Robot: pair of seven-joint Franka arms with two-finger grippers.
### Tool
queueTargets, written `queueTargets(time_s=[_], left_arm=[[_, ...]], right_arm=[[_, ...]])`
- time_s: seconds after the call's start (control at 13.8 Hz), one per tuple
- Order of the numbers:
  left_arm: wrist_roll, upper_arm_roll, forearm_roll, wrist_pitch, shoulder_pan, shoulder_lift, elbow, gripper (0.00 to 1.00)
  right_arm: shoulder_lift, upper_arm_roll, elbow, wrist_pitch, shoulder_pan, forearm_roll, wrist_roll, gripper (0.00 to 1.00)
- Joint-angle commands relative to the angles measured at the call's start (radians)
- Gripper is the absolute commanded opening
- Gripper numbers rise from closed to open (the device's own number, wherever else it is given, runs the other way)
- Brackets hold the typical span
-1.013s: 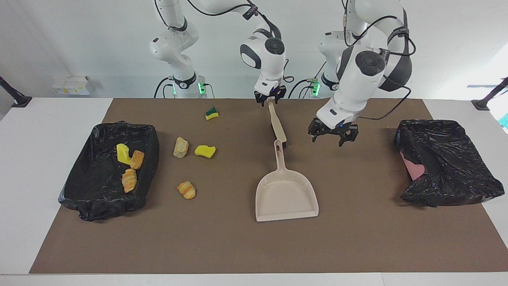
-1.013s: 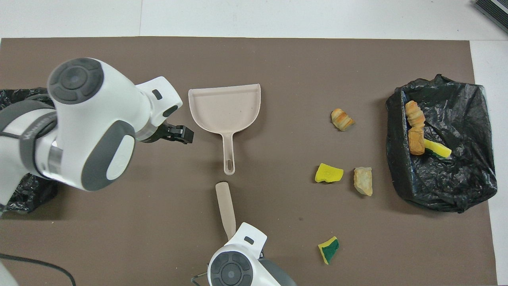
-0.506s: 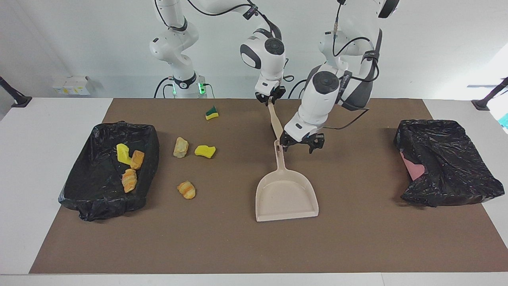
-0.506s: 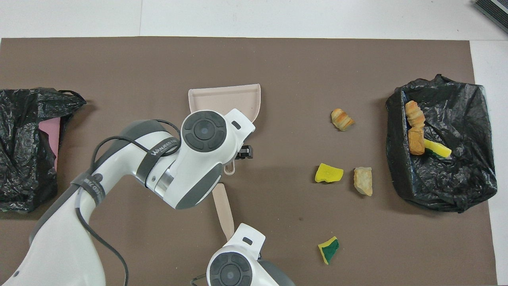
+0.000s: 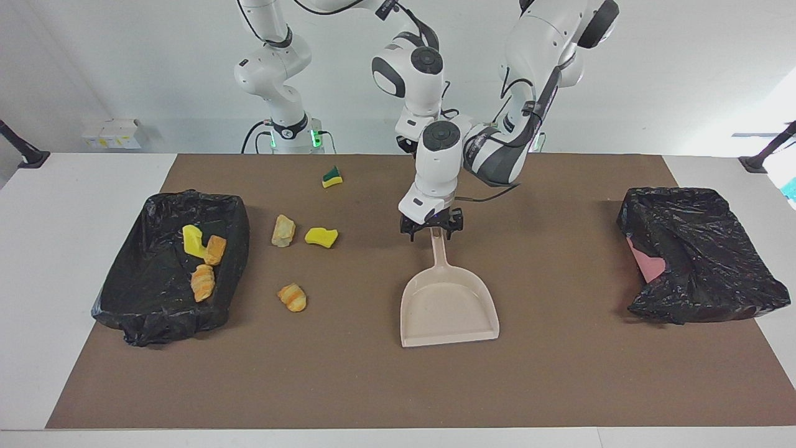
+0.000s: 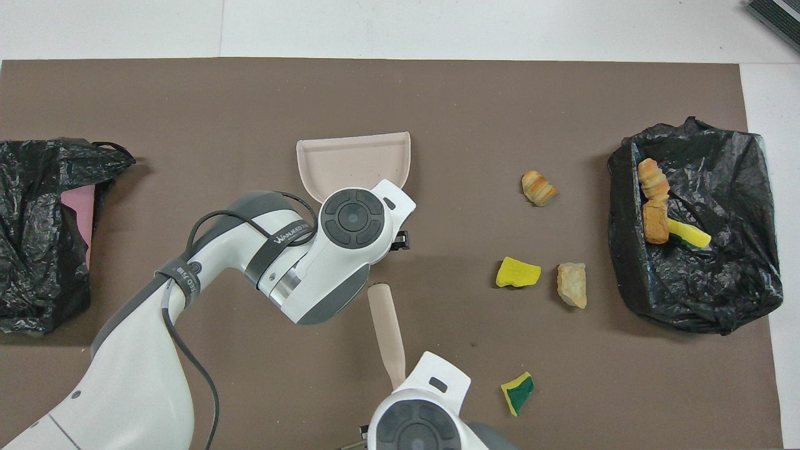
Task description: Sweep and dump trash in bin
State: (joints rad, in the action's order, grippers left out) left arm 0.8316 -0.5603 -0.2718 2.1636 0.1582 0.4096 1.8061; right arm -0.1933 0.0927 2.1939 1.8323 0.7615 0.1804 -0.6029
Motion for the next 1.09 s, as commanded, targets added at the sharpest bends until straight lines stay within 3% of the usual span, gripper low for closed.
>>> queueTargets(time_s=[0.0,0.07,0.14,0.22,0.29,0.51,0.72,1.01], left_arm=[[0.020,-0.004,-0.014,0.009,-0.011,0.006,-0.018,1.00],[0.020,-0.004,-0.014,0.018,-0.011,0.006,-0.010,1.00],[0.009,-0.004,-0.015,0.021,-0.009,0.005,-0.002,0.79],[0.003,-0.004,-0.020,0.016,-0.009,0.005,-0.004,0.35],[0.003,-0.004,-0.020,0.018,-0.008,0.005,-0.005,0.01],[0.001,-0.004,-0.018,0.018,-0.015,0.000,-0.010,0.00],[-0.037,-0.004,-0.018,-0.004,-0.040,-0.035,-0.010,0.00],[-0.367,0.005,-0.015,-0.096,-0.072,-0.113,-0.005,0.00]], right_arm=[[-0.142,0.006,0.035,-0.144,-0.045,-0.054,-0.006,0.00],[-0.176,0.006,0.046,-0.201,-0.071,-0.062,-0.006,0.00],[-0.213,0.007,0.065,-0.240,-0.103,-0.068,-0.006,0.00],[-0.248,0.007,0.096,-0.258,-0.119,-0.074,-0.011,0.00],[-0.274,0.007,0.134,-0.266,-0.126,-0.078,-0.032,0.00],[-0.333,0.009,0.213,-0.281,-0.169,-0.076,-0.164,0.00],[-0.333,0.010,0.259,-0.282,-0.183,-0.078,-0.354,0.00],[-0.334,0.010,0.355,-0.237,-0.183,-0.058,-0.541,0.00]])
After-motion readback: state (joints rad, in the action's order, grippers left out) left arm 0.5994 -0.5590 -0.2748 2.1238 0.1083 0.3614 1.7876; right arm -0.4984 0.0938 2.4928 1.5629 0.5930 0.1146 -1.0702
